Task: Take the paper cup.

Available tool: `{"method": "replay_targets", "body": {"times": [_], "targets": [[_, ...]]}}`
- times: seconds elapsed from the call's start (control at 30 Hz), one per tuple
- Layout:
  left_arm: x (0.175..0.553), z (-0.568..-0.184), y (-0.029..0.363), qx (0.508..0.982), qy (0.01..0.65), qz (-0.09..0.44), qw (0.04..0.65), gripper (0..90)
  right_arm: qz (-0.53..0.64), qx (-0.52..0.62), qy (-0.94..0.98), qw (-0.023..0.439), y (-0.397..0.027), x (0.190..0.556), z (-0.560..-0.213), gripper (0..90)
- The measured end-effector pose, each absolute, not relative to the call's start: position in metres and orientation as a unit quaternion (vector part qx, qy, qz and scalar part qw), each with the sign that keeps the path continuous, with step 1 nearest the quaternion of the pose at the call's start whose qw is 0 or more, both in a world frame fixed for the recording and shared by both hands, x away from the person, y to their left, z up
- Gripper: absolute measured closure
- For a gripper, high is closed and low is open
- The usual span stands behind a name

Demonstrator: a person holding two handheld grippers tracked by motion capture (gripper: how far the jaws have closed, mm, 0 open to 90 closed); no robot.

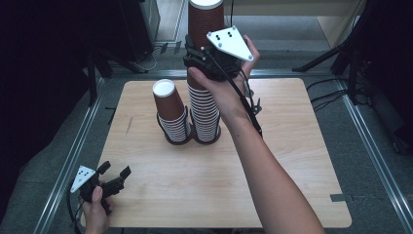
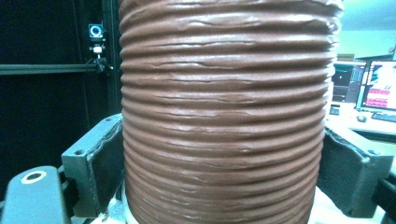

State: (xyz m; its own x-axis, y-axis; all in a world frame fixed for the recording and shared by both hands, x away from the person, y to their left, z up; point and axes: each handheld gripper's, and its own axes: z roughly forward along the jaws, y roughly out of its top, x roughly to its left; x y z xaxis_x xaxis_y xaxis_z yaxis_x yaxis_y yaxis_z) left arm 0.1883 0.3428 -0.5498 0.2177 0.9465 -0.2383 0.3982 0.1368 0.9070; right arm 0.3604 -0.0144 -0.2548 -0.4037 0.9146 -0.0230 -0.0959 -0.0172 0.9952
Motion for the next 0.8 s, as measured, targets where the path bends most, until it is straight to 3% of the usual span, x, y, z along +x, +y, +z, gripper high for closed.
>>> {"method": "replay_targets", "body": {"times": [0.8], "targets": [[0.188, -0.550, 0.342, 0.598, 0.562, 0.274, 0.500, 9.1, 0.611, 0.368, 0.552, 0.432, -0.046, 0.358, -0.250, 12.3]]}}
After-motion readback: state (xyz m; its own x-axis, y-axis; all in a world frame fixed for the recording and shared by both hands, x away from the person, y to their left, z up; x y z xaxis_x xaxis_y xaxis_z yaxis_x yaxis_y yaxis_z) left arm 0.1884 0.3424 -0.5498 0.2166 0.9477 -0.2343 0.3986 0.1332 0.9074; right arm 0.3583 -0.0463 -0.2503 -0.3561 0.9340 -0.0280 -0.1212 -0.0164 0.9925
